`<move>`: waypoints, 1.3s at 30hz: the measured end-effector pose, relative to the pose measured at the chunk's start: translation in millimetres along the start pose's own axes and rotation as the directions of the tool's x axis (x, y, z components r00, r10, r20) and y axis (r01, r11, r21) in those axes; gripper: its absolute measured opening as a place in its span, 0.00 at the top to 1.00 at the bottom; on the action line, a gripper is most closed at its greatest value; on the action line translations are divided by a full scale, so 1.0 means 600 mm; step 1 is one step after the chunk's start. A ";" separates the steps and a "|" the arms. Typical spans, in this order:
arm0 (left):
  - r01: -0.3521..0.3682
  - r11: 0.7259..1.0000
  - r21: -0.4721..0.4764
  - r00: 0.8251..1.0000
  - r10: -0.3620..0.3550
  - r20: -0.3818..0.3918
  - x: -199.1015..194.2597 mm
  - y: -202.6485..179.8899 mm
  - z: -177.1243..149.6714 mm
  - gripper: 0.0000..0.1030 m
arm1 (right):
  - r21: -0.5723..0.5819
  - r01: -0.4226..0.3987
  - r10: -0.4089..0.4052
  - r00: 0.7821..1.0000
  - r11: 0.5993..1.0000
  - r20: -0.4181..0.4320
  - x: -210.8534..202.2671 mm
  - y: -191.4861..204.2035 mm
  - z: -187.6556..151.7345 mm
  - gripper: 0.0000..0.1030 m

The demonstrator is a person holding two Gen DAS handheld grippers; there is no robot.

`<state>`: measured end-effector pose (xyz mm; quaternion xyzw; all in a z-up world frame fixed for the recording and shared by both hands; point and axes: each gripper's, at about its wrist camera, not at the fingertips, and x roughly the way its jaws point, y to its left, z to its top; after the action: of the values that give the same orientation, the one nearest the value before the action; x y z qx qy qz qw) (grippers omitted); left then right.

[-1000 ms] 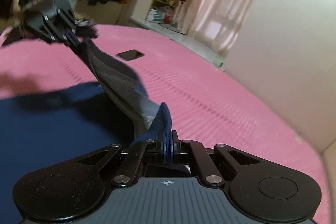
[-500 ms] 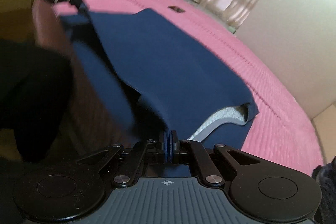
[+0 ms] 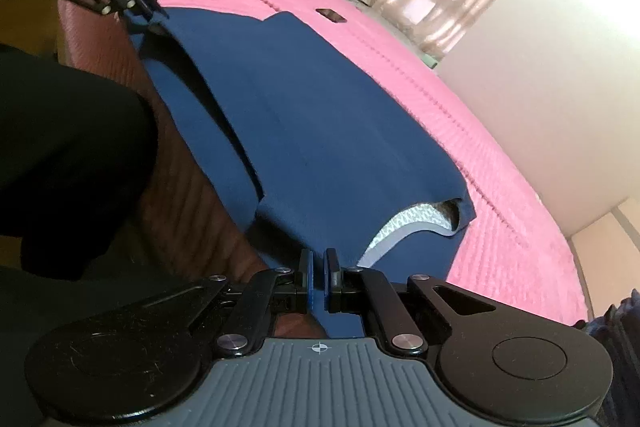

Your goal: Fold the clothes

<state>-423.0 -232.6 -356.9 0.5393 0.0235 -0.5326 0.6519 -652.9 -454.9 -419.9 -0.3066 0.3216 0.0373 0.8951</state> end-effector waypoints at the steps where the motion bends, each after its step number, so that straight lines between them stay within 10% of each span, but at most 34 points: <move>1: -0.011 1.000 0.024 1.000 0.012 -0.008 0.001 -0.007 -0.002 0.93 | -0.002 -0.002 0.002 1.000 1.000 0.001 0.004 0.000 0.004 0.99; 13: -0.041 0.998 0.050 0.999 0.040 0.027 -0.009 -0.035 0.009 0.76 | 0.010 0.035 -0.035 0.999 0.999 -0.033 -0.008 0.015 -0.023 0.97; 17: -0.030 0.999 0.023 0.999 0.029 0.028 -0.009 -0.038 0.012 0.76 | 0.002 0.059 -0.059 0.998 0.998 0.003 -0.015 0.016 -0.022 0.28; 29: -0.025 1.000 -0.019 0.999 0.026 0.032 -0.021 -0.029 0.005 0.75 | 0.079 0.009 -0.011 1.000 0.997 0.024 -0.026 -0.002 -0.011 0.28; 39: -0.047 0.998 0.045 0.997 0.044 0.058 -0.020 -0.045 0.010 0.76 | -0.202 0.018 -0.020 1.000 0.979 -0.004 -0.010 0.034 0.001 0.48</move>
<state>-450.7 -224.9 -365.3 0.5393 -0.0196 -0.5329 0.6517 -662.7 -437.4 -426.3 -0.3992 0.3160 0.0604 0.8586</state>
